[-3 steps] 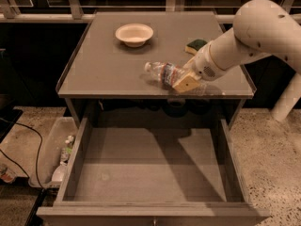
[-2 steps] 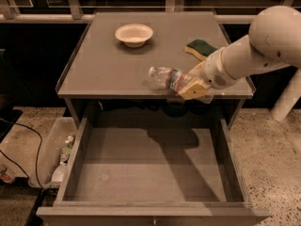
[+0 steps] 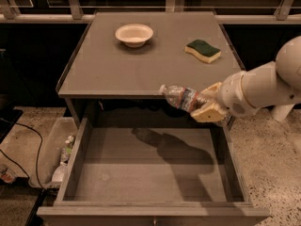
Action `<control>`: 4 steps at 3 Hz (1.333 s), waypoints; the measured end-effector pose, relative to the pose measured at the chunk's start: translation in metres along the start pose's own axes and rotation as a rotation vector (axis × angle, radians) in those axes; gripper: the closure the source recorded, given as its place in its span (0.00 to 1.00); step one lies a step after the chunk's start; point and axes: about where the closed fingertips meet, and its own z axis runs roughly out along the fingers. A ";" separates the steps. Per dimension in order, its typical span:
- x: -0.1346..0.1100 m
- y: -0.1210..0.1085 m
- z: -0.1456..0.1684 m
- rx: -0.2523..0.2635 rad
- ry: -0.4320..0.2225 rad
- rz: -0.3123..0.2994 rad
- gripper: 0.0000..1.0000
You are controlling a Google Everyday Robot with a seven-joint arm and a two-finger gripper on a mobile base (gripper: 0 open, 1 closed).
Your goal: Place water bottle into top drawer
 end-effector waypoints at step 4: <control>0.046 0.071 0.093 -0.158 0.043 0.084 1.00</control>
Offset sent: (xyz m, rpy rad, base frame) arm -0.0239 0.0052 -0.0333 0.0091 0.0451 -0.0245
